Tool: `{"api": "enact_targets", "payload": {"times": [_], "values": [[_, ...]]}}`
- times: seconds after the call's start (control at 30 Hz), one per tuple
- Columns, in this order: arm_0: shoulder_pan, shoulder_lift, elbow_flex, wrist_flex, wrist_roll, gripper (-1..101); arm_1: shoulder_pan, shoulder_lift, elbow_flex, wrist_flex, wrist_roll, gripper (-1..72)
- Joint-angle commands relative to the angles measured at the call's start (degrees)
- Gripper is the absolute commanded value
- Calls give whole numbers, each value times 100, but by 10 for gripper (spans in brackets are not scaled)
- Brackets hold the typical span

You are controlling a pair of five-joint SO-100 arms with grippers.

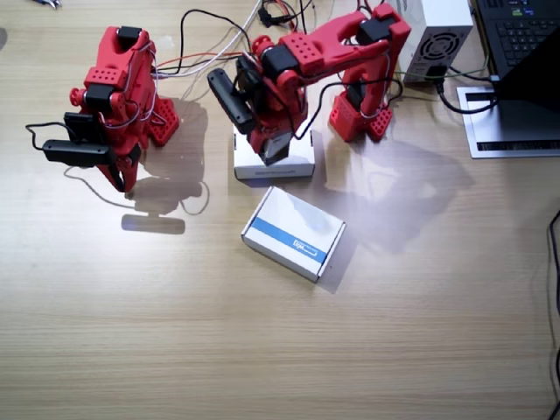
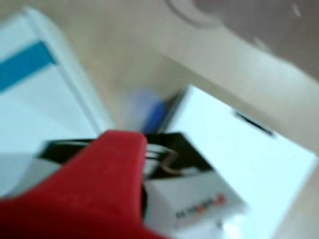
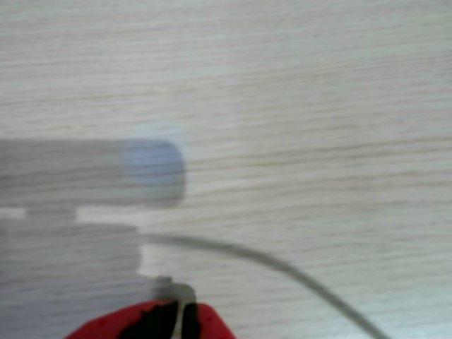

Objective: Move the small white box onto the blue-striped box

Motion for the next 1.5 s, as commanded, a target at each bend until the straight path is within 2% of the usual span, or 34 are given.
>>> {"api": "enact_targets", "payload": {"times": [0.0, 0.23, 0.4, 0.5, 0.67, 0.8, 1.0, 1.13, 1.23, 1.37, 1.47], "values": [[-580, 255, -501, 202, 343, 277, 176, 149, -62, 105, -185, 2], [-1863, -905, -1380, 193, 914, 256, 176, 149, -62, 105, -185, 2], [-2399, -2048, -1679, 88, 1230, 208, 185, 149, -62, 105, -193, 2], [-2593, -2540, -1652, -246, 1248, 196, 211, 149, -62, 97, -202, 2], [-2953, -2769, -1740, -800, 844, 279, 246, 149, -62, 88, -237, 2], [-3138, -2777, -2048, -773, 729, 324, 264, 149, -62, 79, -264, 2], [-3208, -2215, -1872, -475, 835, 331, 290, 149, -62, 70, -299, 2], [-3050, -923, -984, -747, 896, 347, 281, 149, -62, 70, -308, 2], [-2927, -422, -967, -809, 879, 351, 272, 149, -62, 70, -299, 2], [-2733, 26, -1037, -448, 800, 351, 264, 149, -62, 70, -272, 2], [-2663, 624, -114, -888, 870, 350, 237, 149, -62, 79, -255, 2]]}}
